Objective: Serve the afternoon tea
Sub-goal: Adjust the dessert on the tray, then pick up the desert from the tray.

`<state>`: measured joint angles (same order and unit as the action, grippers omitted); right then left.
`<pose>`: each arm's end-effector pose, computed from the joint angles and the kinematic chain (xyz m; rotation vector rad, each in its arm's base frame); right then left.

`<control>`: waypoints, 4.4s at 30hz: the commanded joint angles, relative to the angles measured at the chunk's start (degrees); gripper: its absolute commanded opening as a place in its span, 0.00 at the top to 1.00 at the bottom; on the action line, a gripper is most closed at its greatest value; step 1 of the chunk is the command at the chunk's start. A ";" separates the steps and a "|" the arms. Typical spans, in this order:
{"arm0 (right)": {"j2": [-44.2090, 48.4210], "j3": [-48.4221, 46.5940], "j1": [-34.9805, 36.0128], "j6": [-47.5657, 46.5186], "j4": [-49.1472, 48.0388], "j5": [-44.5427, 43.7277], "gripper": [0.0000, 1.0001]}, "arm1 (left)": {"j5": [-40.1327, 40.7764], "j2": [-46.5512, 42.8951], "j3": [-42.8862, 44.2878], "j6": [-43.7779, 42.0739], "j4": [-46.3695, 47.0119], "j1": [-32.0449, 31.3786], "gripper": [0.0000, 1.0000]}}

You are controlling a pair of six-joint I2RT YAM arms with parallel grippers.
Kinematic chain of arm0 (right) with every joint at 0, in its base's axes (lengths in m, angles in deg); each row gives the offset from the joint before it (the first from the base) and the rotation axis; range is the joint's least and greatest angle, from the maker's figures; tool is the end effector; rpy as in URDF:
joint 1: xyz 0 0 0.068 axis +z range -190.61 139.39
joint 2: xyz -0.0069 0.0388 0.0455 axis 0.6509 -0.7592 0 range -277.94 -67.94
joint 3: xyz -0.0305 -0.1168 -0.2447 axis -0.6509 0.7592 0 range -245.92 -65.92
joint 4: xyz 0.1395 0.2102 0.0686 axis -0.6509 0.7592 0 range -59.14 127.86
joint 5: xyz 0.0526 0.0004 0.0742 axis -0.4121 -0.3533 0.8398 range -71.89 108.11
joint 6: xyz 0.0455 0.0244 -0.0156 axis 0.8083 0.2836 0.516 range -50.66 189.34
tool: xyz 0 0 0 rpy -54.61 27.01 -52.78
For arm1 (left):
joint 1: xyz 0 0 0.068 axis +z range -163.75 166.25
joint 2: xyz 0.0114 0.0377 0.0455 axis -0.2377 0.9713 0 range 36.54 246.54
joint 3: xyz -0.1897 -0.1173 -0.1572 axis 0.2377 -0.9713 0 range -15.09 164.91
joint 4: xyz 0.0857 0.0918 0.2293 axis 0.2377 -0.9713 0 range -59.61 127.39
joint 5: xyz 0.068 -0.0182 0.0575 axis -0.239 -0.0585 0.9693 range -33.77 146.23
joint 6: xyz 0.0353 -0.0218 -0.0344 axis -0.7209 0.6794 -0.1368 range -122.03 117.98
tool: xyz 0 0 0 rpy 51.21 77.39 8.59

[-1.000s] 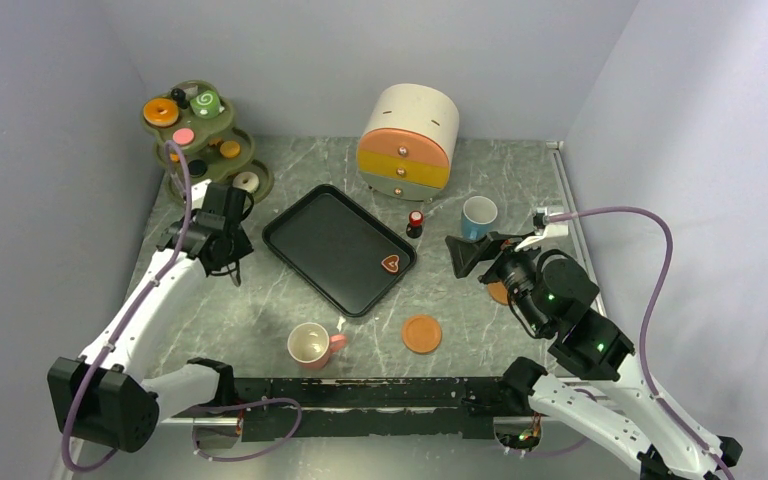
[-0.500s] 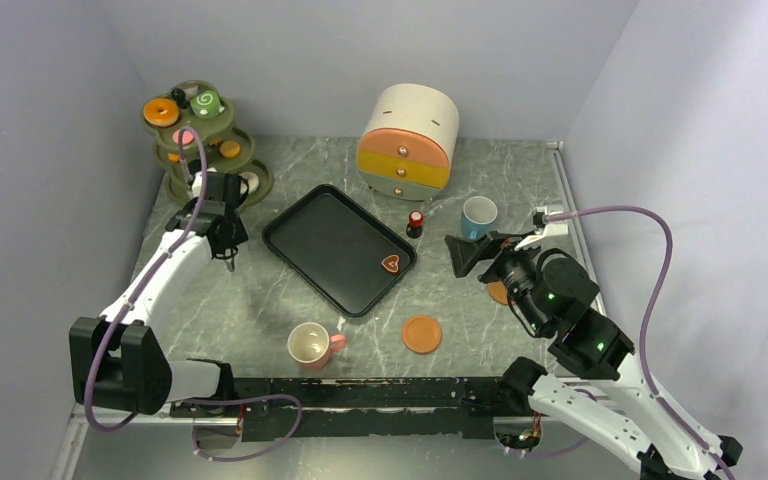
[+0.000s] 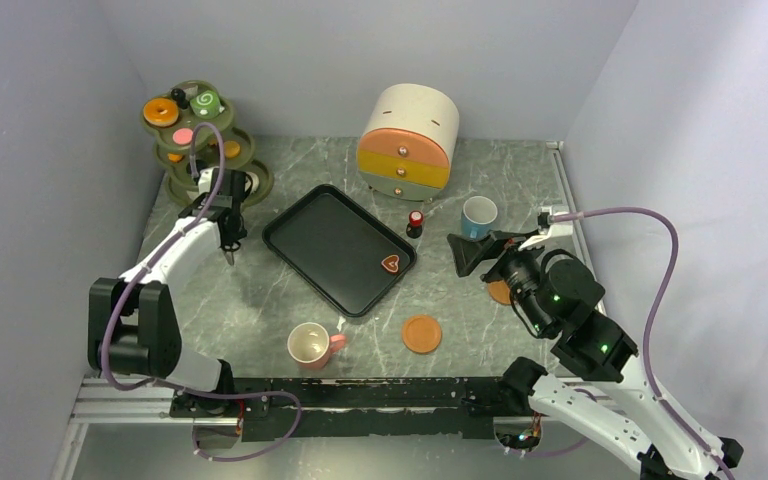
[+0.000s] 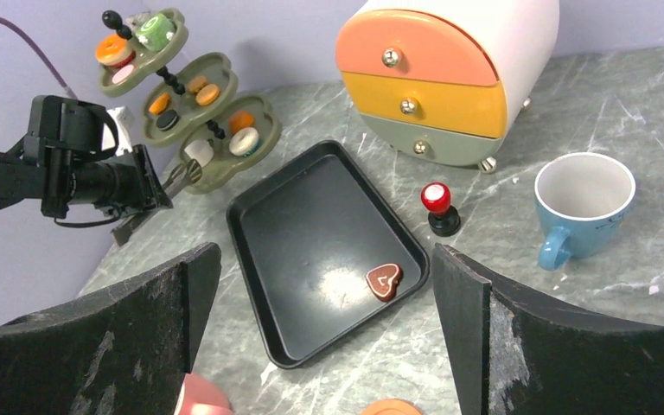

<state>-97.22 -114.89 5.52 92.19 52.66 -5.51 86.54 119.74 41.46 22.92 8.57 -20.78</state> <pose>0.0843 0.0671 0.3778 -0.0071 1.6376 0.5996 0.2940 -0.0182 0.2332 -0.5719 2.3337 0.4184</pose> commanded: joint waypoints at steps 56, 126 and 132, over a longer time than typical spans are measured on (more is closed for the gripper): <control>2.33 -2.34 -0.25 -1.28 2.56 -5.33 0.05 | 4.25 14.55 9.76 -11.74 15.63 5.37 0.62; -8.95 -6.03 -0.29 -3.31 0.43 -3.76 0.06 | -28.07 -11.65 18.09 -12.02 -12.38 -21.62 0.55; -9.35 -6.40 -0.26 -3.40 0.17 -3.34 0.06 | -27.08 -10.03 17.31 -11.25 -10.81 -26.72 0.54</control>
<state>-106.38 -119.57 5.52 89.79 52.25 -8.29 59.02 108.57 58.88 10.84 -5.40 -44.43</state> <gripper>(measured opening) 0.943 0.460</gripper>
